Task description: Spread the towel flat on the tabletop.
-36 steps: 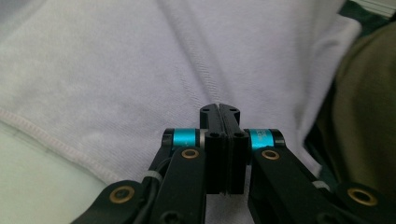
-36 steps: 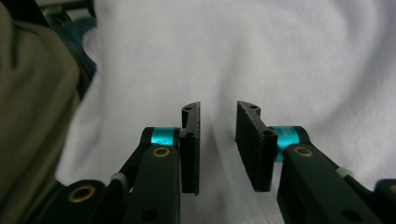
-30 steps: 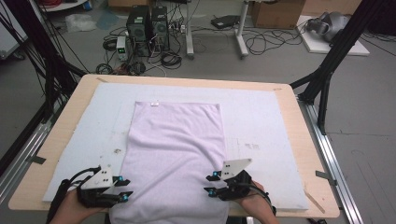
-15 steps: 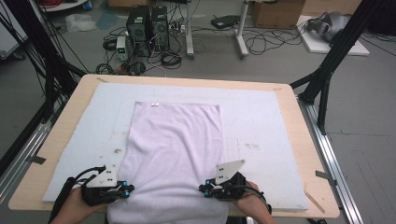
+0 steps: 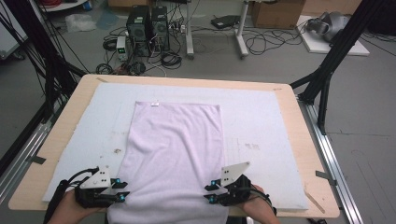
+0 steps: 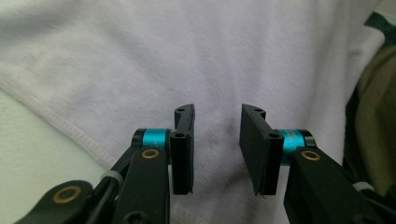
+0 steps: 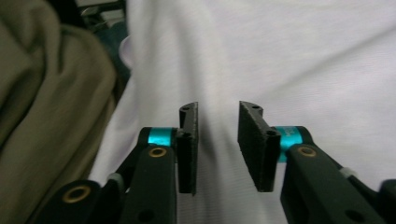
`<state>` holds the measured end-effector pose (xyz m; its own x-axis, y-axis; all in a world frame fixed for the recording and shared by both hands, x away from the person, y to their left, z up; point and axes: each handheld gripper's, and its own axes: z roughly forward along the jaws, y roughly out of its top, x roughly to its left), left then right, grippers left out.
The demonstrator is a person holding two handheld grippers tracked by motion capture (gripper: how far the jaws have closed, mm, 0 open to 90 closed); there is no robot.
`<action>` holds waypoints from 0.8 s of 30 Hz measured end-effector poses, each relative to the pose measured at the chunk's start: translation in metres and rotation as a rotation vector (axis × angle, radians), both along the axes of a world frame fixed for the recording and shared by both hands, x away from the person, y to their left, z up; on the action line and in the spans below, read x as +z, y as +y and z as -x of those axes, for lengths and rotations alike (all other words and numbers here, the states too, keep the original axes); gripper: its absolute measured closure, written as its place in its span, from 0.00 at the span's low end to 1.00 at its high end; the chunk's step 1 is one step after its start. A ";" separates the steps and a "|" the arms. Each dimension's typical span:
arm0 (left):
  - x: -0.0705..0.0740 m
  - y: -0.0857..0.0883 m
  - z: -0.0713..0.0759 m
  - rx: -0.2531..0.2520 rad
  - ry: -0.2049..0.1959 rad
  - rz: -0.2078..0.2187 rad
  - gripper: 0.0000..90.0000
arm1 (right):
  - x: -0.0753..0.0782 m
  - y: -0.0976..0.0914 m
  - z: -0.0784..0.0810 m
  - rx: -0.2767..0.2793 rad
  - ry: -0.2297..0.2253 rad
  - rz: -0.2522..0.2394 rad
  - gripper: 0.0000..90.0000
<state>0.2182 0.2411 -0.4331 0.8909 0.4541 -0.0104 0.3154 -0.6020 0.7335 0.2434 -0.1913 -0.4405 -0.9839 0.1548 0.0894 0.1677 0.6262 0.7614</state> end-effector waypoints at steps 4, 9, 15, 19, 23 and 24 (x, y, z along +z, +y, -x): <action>0.006 -0.003 -0.015 0.040 -0.031 0.052 0.65 | 0.006 -0.005 -0.008 -0.069 -0.014 -0.036 0.70; 0.010 -0.007 -0.034 0.078 -0.049 0.094 0.60 | 0.010 -0.015 -0.023 -0.159 -0.032 -0.075 0.64; 0.011 -0.010 -0.054 0.126 -0.059 0.118 0.54 | 0.012 -0.028 -0.043 -0.256 -0.028 -0.101 0.53; 0.010 -0.010 -0.069 0.166 -0.067 0.121 0.52 | 0.012 -0.031 -0.053 -0.296 -0.036 -0.096 0.49; 0.012 -0.011 -0.080 0.194 -0.075 0.136 0.50 | 0.011 -0.034 -0.064 -0.329 -0.029 -0.092 0.43; 0.012 -0.011 -0.083 0.197 -0.078 0.141 0.50 | 0.012 -0.035 -0.067 -0.332 -0.034 -0.093 0.42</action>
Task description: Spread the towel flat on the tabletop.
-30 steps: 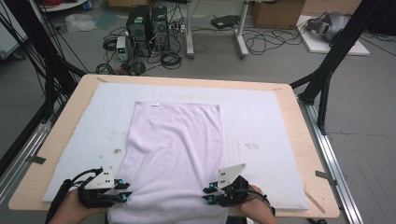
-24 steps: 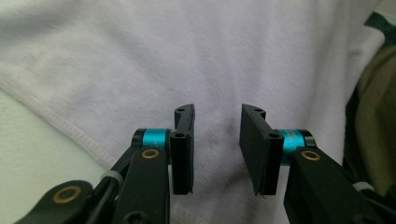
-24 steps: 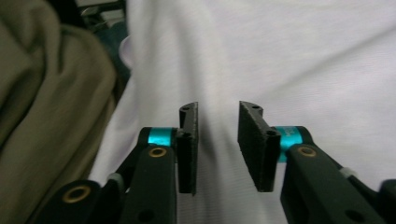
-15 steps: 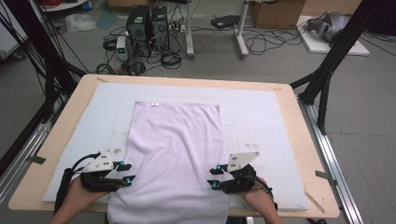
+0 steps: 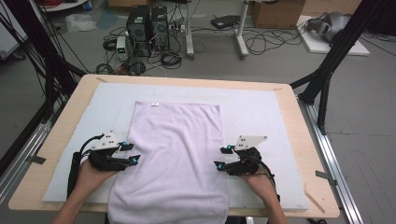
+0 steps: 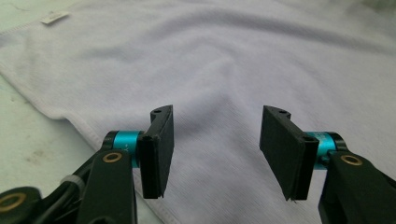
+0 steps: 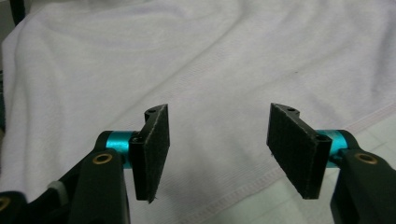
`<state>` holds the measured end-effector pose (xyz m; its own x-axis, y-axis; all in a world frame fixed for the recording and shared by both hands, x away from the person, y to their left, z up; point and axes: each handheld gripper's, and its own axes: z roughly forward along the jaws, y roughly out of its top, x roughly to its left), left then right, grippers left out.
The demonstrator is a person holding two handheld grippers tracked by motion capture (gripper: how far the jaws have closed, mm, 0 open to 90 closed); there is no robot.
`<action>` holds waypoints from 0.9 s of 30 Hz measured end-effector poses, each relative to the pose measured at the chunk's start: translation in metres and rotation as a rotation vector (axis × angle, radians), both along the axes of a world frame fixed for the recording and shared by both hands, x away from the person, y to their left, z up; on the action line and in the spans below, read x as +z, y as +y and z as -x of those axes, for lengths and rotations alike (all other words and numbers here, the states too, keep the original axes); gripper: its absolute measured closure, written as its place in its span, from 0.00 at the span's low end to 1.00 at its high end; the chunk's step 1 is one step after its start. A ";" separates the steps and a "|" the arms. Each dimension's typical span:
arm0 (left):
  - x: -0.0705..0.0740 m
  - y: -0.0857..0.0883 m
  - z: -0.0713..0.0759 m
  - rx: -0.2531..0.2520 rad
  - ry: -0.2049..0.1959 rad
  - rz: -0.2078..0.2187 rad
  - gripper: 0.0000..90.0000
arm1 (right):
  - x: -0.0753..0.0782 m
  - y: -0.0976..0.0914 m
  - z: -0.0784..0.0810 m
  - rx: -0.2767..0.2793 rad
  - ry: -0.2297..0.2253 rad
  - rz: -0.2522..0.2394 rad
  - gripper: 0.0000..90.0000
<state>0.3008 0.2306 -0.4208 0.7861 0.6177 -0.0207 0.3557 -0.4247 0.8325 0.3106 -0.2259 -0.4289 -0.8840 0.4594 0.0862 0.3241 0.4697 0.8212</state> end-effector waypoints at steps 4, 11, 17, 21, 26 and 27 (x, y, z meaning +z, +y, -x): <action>0.000 -0.001 -0.009 0.018 -0.003 0.012 0.48 | 0.003 -0.001 -0.008 -0.022 -0.007 -0.009 0.38; 0.000 0.000 -0.010 0.020 -0.005 0.010 0.46 | 0.007 -0.007 -0.023 -0.067 -0.012 -0.037 0.33; -0.001 0.002 -0.010 0.024 -0.006 0.009 0.45 | 0.008 -0.006 -0.026 -0.086 0.003 -0.060 0.29; -0.001 0.003 -0.010 0.018 -0.006 0.016 0.44 | 0.007 -0.003 -0.024 -0.078 0.001 -0.037 0.28; -0.001 0.003 -0.009 0.017 -0.003 0.023 0.44 | 0.007 -0.001 -0.024 -0.077 0.004 -0.027 0.26; -0.001 0.004 -0.009 0.017 -0.006 0.022 0.44 | 0.007 -0.001 -0.024 -0.078 0.002 -0.027 0.26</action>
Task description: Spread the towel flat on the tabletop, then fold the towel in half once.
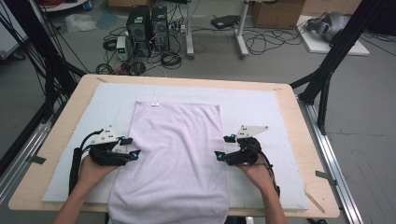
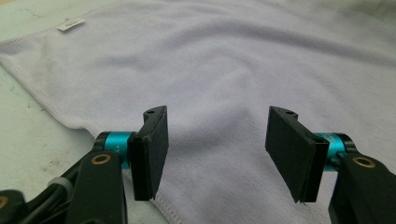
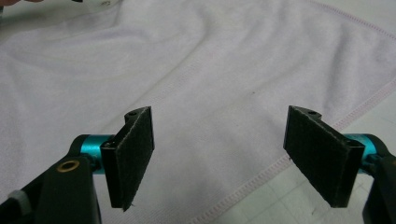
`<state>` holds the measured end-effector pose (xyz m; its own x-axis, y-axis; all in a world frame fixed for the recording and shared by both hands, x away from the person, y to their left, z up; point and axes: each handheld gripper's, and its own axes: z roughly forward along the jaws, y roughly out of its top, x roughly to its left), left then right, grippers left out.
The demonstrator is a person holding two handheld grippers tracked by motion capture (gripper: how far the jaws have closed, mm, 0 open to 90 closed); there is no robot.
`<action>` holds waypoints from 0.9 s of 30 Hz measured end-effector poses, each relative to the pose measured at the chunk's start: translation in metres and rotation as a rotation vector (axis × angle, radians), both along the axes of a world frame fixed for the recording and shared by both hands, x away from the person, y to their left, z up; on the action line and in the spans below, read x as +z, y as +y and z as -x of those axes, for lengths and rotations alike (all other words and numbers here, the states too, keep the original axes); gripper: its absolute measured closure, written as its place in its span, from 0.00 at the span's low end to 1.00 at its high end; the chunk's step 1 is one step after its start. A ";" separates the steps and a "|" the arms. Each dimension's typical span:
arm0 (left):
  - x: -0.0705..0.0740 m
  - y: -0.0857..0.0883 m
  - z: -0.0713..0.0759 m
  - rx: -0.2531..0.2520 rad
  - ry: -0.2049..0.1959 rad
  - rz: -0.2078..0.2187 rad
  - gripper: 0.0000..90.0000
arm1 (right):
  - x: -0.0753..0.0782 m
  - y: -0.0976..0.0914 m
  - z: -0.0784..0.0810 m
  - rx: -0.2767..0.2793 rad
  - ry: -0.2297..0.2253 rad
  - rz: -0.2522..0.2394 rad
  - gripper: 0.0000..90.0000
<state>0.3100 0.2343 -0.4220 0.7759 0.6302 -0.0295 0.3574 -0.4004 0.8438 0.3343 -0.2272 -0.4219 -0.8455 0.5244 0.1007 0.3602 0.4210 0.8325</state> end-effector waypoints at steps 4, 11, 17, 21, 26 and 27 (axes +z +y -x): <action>0.000 0.001 0.000 -0.001 0.000 0.004 0.44 | 0.000 0.001 0.000 -0.008 0.003 0.004 0.24; 0.000 0.002 0.000 -0.001 0.000 0.004 0.44 | 0.000 0.002 0.001 -0.010 -0.001 0.014 0.23; 0.000 0.002 0.000 -0.004 -0.002 0.003 0.44 | 0.000 0.004 0.002 -0.008 0.002 0.019 0.23; 0.000 0.002 0.000 -0.005 -0.003 0.001 0.44 | 0.000 0.004 0.002 -0.006 0.000 0.018 0.23; 0.000 0.003 -0.001 -0.004 -0.002 -0.001 0.44 | 0.000 0.004 0.002 -0.006 -0.009 0.025 0.23; 0.000 0.004 -0.001 -0.005 -0.003 -0.005 0.44 | 0.000 0.004 0.002 -0.006 -0.007 0.026 0.23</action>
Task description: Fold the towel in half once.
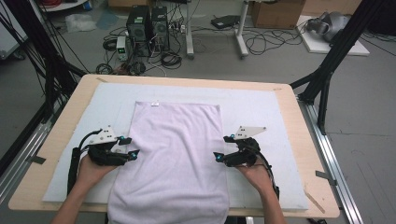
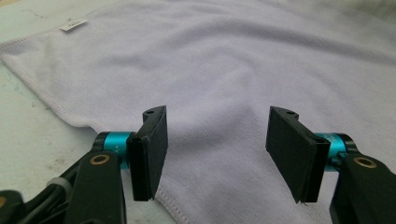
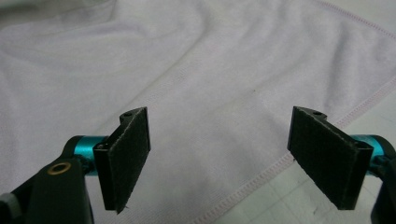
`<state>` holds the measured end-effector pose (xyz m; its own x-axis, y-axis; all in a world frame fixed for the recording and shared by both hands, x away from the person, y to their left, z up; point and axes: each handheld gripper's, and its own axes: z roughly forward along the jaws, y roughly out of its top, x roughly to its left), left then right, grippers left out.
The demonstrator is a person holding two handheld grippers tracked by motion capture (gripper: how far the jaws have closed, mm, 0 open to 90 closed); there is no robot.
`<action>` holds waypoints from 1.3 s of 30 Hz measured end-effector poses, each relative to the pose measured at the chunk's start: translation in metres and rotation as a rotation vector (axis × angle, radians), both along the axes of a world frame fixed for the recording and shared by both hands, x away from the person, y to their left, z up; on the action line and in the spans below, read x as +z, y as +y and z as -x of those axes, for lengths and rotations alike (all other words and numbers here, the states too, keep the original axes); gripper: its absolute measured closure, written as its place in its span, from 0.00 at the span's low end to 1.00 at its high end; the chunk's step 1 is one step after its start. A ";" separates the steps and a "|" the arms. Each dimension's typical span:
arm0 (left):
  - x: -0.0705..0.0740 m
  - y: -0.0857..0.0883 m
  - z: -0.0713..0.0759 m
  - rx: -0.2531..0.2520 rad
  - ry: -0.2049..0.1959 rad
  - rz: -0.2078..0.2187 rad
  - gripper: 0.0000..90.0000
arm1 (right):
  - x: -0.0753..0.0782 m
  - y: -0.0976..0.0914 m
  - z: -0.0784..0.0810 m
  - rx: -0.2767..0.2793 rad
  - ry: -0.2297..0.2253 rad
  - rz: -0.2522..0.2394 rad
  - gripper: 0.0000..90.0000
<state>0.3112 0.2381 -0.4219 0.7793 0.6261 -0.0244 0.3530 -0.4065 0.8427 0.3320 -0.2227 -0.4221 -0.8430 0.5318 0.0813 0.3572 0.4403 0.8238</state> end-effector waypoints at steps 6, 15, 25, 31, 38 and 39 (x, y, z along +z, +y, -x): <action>0.001 0.000 0.001 0.000 -0.004 -0.026 0.44 | 0.000 0.003 0.002 0.008 -0.006 0.027 0.23; 0.008 0.006 -0.011 0.020 -0.002 -0.033 0.46 | 0.007 -0.011 -0.004 -0.026 -0.011 -0.015 0.28; 0.024 0.008 -0.047 0.034 0.012 -0.025 0.48 | 0.024 -0.015 -0.048 -0.056 0.011 -0.001 0.33; 0.039 0.007 -0.071 0.033 0.016 0.005 0.53 | 0.039 -0.013 -0.071 -0.070 0.003 0.028 0.37; 0.023 0.009 -0.100 0.090 0.072 -0.022 0.59 | 0.032 -0.006 -0.092 -0.089 0.010 0.079 0.45; 0.019 0.009 -0.102 0.091 0.078 -0.028 0.60 | 0.029 -0.005 -0.094 -0.093 0.015 0.089 0.45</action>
